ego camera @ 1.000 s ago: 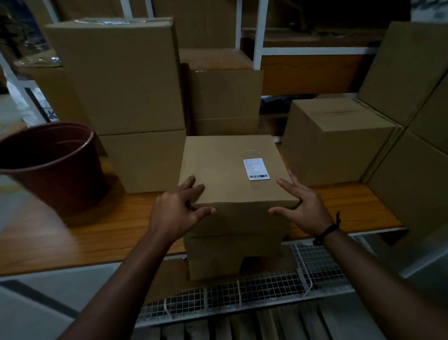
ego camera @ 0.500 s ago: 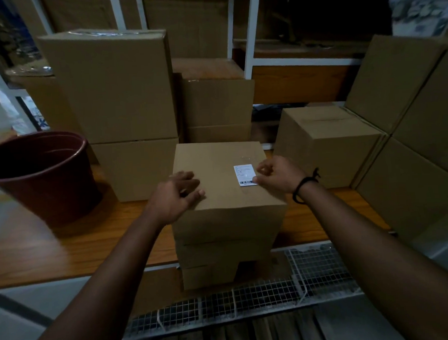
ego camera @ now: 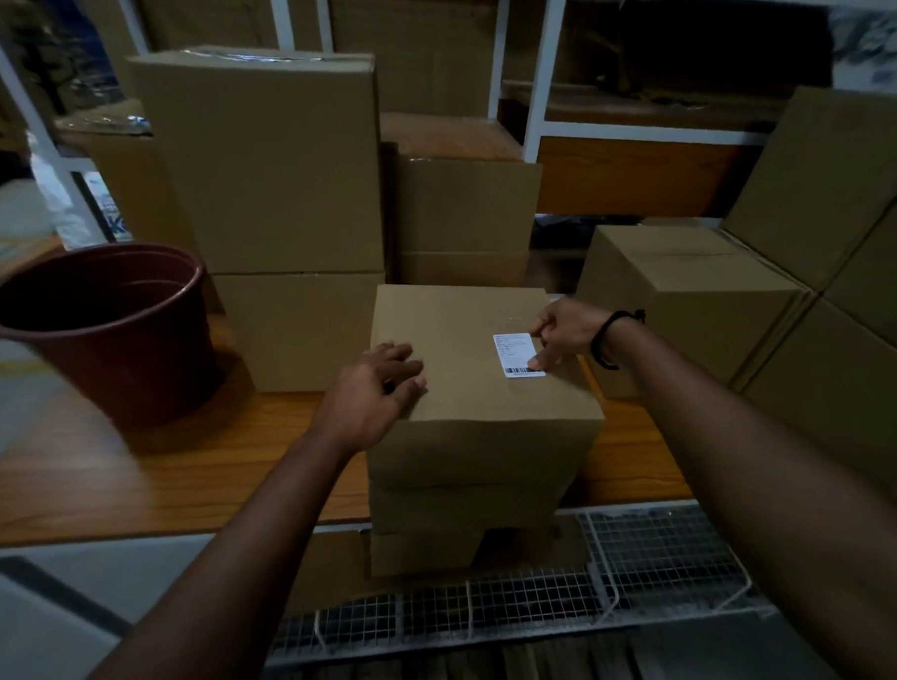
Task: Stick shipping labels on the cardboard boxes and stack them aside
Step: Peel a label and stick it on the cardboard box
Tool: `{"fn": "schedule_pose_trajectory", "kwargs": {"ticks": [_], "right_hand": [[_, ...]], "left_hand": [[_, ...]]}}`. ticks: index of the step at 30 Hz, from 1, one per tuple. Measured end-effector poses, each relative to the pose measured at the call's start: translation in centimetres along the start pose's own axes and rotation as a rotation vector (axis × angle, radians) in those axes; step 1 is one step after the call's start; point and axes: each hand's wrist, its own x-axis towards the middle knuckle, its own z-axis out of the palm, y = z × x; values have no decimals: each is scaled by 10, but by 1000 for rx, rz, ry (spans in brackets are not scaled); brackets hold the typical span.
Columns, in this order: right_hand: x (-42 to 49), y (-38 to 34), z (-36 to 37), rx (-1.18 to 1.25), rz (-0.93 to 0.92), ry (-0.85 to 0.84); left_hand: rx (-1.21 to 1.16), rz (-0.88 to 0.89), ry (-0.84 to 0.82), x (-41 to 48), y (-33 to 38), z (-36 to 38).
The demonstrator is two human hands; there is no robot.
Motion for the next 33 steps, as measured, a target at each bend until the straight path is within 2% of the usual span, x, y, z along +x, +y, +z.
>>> {"fn": "schedule_pose_trajectory", "kwargs": {"ticks": [28, 30, 33], "right_hand": [[-8, 4, 6, 77, 20, 69], [-7, 3, 7, 35, 9, 81], [-11, -9, 5, -189, -84, 27]], "left_hand": [[-26, 11, 4, -4, 7, -1], [-26, 5, 7, -4, 7, -2], [-10, 9, 6, -5, 7, -2]]}}
